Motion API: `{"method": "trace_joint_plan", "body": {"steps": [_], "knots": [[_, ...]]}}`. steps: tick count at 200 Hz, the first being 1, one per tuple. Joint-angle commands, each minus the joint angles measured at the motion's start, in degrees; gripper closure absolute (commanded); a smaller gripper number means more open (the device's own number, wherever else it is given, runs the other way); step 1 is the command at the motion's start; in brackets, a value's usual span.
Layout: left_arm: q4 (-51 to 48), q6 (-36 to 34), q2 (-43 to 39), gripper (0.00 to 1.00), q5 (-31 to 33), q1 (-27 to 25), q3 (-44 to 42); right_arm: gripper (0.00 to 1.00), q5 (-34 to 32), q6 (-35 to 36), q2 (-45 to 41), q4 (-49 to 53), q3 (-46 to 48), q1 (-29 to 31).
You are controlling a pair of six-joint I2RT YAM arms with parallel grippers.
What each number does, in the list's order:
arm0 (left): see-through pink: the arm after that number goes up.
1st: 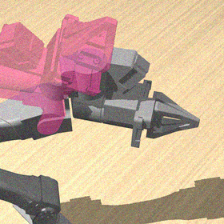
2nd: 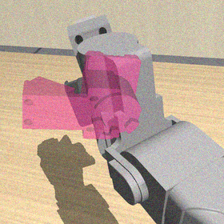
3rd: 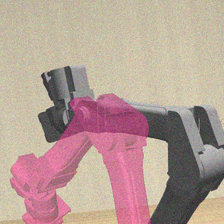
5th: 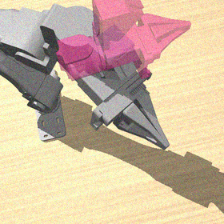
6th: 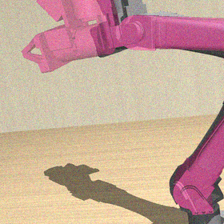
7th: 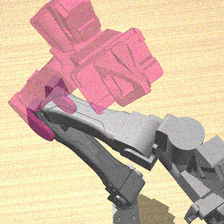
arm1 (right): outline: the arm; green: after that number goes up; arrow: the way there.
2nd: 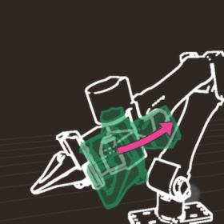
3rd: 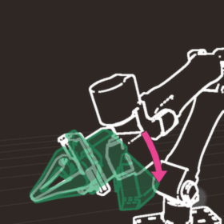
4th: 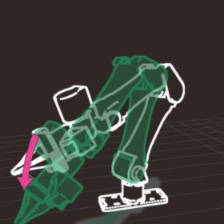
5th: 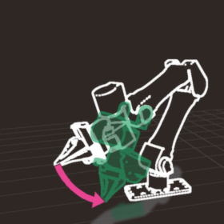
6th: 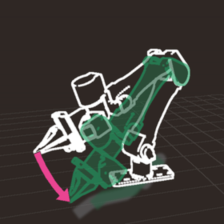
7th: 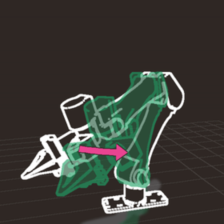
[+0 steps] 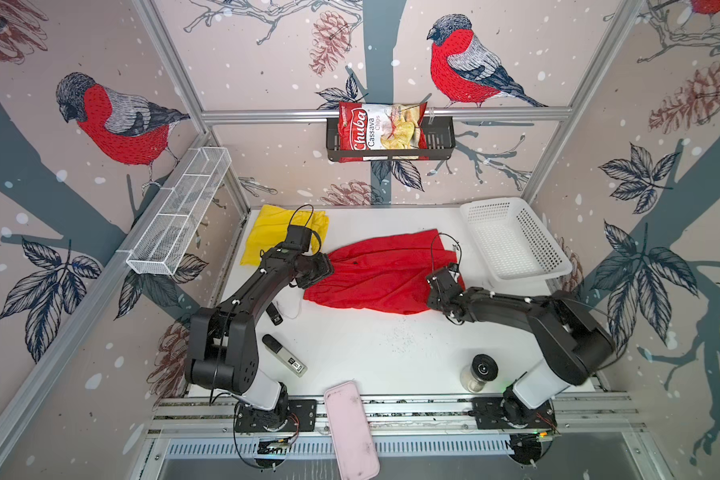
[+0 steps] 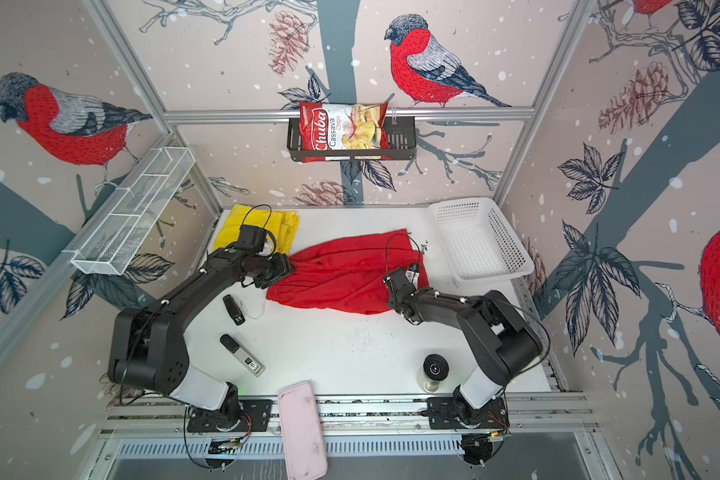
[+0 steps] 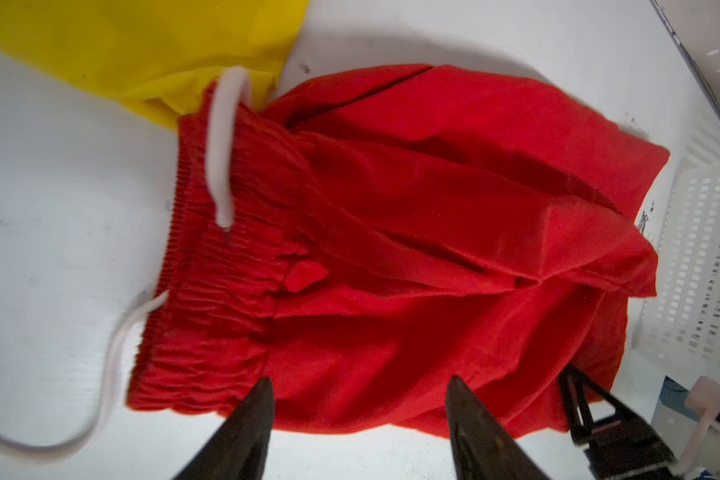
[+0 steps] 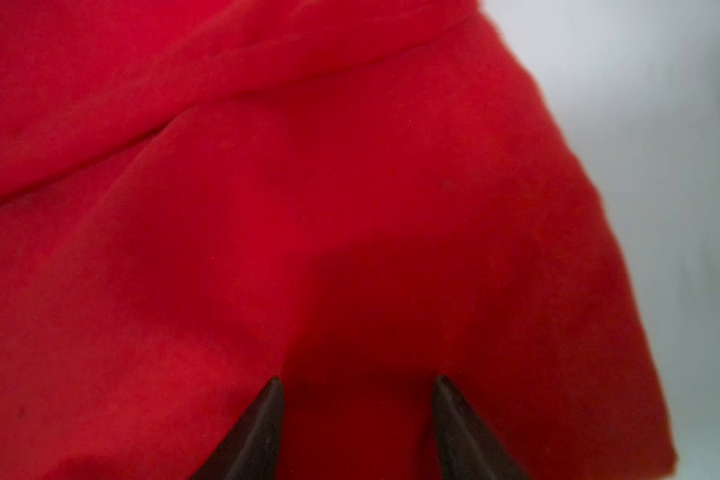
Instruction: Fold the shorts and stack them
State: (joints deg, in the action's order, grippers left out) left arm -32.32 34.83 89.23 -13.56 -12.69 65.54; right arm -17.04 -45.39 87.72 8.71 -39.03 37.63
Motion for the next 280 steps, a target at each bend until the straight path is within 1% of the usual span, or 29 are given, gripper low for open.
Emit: {"method": "trace_joint_plan", "body": {"steps": [1,12,24,32,43,63,80,110,139,160,182,191,199,205,209,217,228,230,237,248,270,273,280], "knots": [[-0.61,-0.93,1.21,0.40,1.89,-3.40,2.77,0.39,1.35,-4.89,-7.50,9.32,0.50,-1.25],[-0.23,-0.44,1.93,0.44,1.63,-5.36,4.32,0.39,0.69,-2.45,-11.75,12.06,-1.60,-3.66],[0.35,0.22,2.88,0.47,1.83,-7.35,5.54,0.40,1.94,0.49,-15.31,12.19,-3.19,-7.03],[0.57,0.71,3.57,0.46,1.75,-8.61,6.36,0.43,3.54,2.22,-16.44,11.06,-3.66,-9.31],[0.92,0.95,4.69,0.46,1.50,-10.60,7.35,0.43,6.70,3.79,-17.67,9.15,-3.86,-12.48],[-0.11,0.66,7.20,0.40,3.64,-14.20,10.12,0.42,11.78,5.90,-16.19,7.04,-4.92,-16.49],[-0.81,-0.06,9.67,0.38,4.77,-16.52,12.31,0.39,14.38,7.60,-10.95,7.12,-7.34,-18.77],[-1.43,-0.59,15.19,0.36,5.07,-18.93,15.38,0.38,16.58,9.72,-3.24,4.24,-10.40,-21.08],[-3.21,-1.06,21.15,0.33,5.74,-19.88,18.54,0.39,18.93,10.70,3.41,1.78,-12.88,-23.33],[-4.21,-1.21,24.87,0.31,6.47,-19.98,20.89,0.41,19.62,11.48,7.85,0.53,-15.02,-23.90],[-5.25,-1.29,28.16,0.30,8.18,-19.96,23.55,0.44,20.51,12.18,12.22,-0.22,-17.73,-24.40],[-5.94,-1.32,29.34,0.30,9.18,-19.95,24.93,0.48,20.77,12.33,13.70,-0.37,-18.85,-24.55],[-6.49,-1.23,30.29,0.31,10.24,-19.88,26.16,0.54,21.20,12.48,14.73,-0.42,-19.89,-24.78],[-6.81,-1.24,30.89,0.32,10.62,-19.92,27.04,0.59,21.33,12.56,15.28,-0.53,-20.56,-24.88],[-6.91,-1.20,31.34,0.35,10.79,-19.88,27.67,0.63,21.42,12.61,15.56,-0.47,-21.00,-24.97],[-7.18,-1.09,32.06,0.42,10.93,-19.83,28.96,0.75,21.43,12.67,16.10,-0.40,-21.94,-25.13],[-7.60,-0.90,33.32,0.53,10.69,-19.67,31.09,0.88,21.43,12.89,16.62,0.04,-23.35,-25.23],[-7.72,-0.86,33.58,0.56,10.67,-19.59,31.52,0.90,21.43,12.87,16.67,0.16,-23.61,-25.32],[-8.37,-0.67,34.48,0.65,10.43,-19.40,33.10,0.95,21.28,13.03,16.94,0.55,-24.53,-25.35],[-9.29,-0.57,35.82,0.76,10.14,-19.05,35.52,1.00,20.89,13.43,17.24,1.15,-25.99,-25.49],[-10.04,-0.22,37.62,0.98,8.65,-17.83,38.67,1.00,19.81,14.38,17.66,2.72,-29.08,-26.08],[-10.01,-0.02,37.75,1.00,8.49,-17.55,38.84,1.00,19.66,14.47,17.71,2.97,-29.44,-26.19],[-9.90,0.18,37.90,1.00,7.84,-17.06,39.26,1.00,19.38,14.62,17.86,3.23,-30.38,-26.39]]}}
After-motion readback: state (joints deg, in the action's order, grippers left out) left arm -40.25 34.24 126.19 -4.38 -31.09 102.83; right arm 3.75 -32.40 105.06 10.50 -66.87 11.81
